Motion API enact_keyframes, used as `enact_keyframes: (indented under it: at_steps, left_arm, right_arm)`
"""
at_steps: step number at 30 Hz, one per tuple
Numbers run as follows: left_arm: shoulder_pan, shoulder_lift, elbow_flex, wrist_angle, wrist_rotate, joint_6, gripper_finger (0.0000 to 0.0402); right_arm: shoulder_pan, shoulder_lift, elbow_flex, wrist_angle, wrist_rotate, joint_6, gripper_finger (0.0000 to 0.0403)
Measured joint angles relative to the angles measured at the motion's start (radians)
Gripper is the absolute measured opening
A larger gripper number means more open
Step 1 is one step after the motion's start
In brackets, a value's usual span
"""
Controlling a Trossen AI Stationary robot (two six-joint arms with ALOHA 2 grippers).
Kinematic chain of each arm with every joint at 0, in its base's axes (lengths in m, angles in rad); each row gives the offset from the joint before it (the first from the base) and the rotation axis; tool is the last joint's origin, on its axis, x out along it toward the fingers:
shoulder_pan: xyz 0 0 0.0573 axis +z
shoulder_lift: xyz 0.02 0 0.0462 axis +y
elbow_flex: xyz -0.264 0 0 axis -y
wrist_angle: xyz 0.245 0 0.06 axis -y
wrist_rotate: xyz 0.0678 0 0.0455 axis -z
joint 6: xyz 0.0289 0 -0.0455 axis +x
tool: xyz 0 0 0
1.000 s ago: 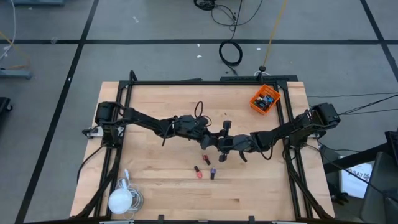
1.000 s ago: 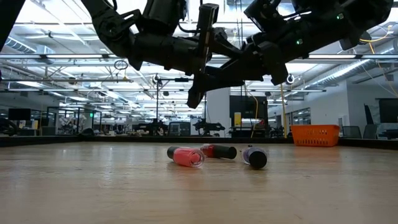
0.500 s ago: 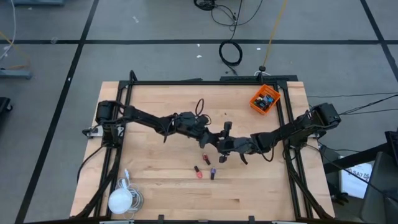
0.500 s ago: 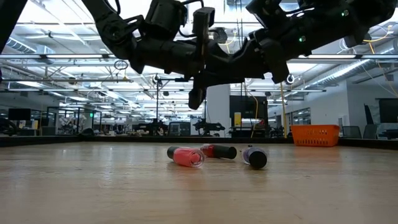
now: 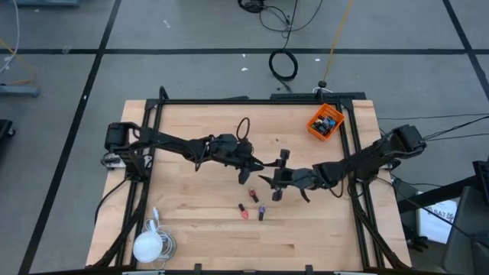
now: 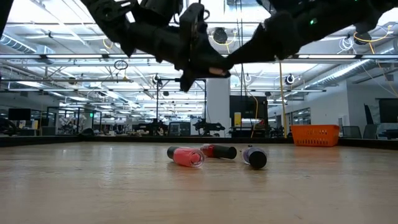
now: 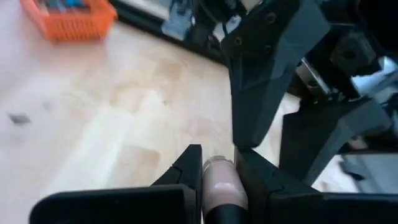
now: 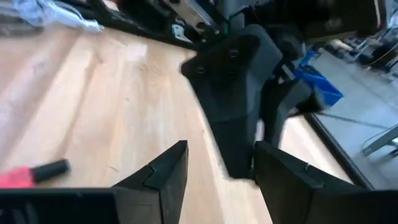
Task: Pick & Place Nail Polish
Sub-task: Put the brown nail polish bottle into the orange basket
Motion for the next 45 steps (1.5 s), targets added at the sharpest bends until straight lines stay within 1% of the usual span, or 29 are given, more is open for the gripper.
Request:
enact_keyframes:
  at_steps: [2, 6, 7, 10, 12, 15, 19, 22, 27, 30, 32, 36, 38, 42, 45]
  left_arm:
    - [-0.020, -0.021, 0.000, -0.021, -0.047, 0.051, 0.0053]
    - [-0.062, -0.042, 0.001, -0.031, -0.102, 0.131, 0.0053]
    - [-0.071, -0.042, 0.001, -0.029, -0.112, 0.149, 0.0053]
    - [-0.098, -0.043, 0.001, -0.025, -0.145, 0.223, 0.0053]
    - [-0.122, -0.042, 0.001, -0.025, -0.178, 0.291, 0.0053]
    - [-0.169, -0.042, 0.001, -0.027, -0.233, 0.430, 0.0053]
    - [-0.236, -0.042, 0.001, -0.042, -0.341, 0.639, 0.0053]
    - [-0.279, -0.041, 0.001, -0.065, -0.412, 0.785, 0.0053]
    - [-0.325, -0.041, 0.001, -0.066, -0.514, 0.909, 0.0060]
    - [-0.337, -0.041, 0.001, -0.066, -0.586, 0.930, 0.0061]
    - [-0.336, -0.041, 0.001, -0.065, -0.604, 0.921, 0.0056]
    - [-0.325, -0.041, 0.001, -0.053, -0.599, 0.900, 0.0053]
    - [-0.321, -0.041, 0.002, -0.052, -0.599, 0.915, 0.0053]
    - [-0.321, -0.041, 0.002, -0.054, -0.607, 0.991, 0.0054]
    - [-0.321, -0.041, 0.002, -0.053, -0.607, 1.067, 0.0056]
  right_arm:
    - [0.000, -0.046, 0.001, -0.086, -0.003, 0.043, 0.0166]
    - [-0.014, -0.127, -0.001, -0.265, 0.001, 0.124, 0.0161]
    - [-0.019, -0.146, -0.004, -0.296, 0.002, 0.150, 0.0159]
    - [-0.032, -0.190, -0.037, -0.316, 0.001, 0.213, 0.0155]
    - [-0.040, -0.211, -0.071, -0.309, -0.002, 0.242, 0.0152]
    - [-0.053, -0.233, -0.123, -0.239, -0.002, 0.264, 0.0149]
    - [-0.075, -0.238, -0.181, -0.106, -0.003, 0.261, 0.0145]
    - [-0.089, -0.238, -0.204, -0.059, -0.005, 0.259, 0.0143]
    - [-0.113, -0.238, -0.224, -0.061, -0.006, 0.277, 0.0143]
    - [-0.129, -0.238, -0.225, -0.062, -0.007, 0.313, 0.0140]
    - [-0.139, -0.238, -0.225, -0.057, -0.055, 0.335, 0.0138]
    - [-0.157, -0.238, -0.225, 0.003, -0.227, 0.358, 0.0134]
    - [-0.162, -0.238, -0.225, 0.035, -0.268, 0.370, 0.0134]
    - [-0.163, -0.234, -0.225, 0.101, -0.282, 0.436, 0.0134]
    - [-0.163, -0.194, -0.225, 0.196, -0.385, 0.444, 0.0136]
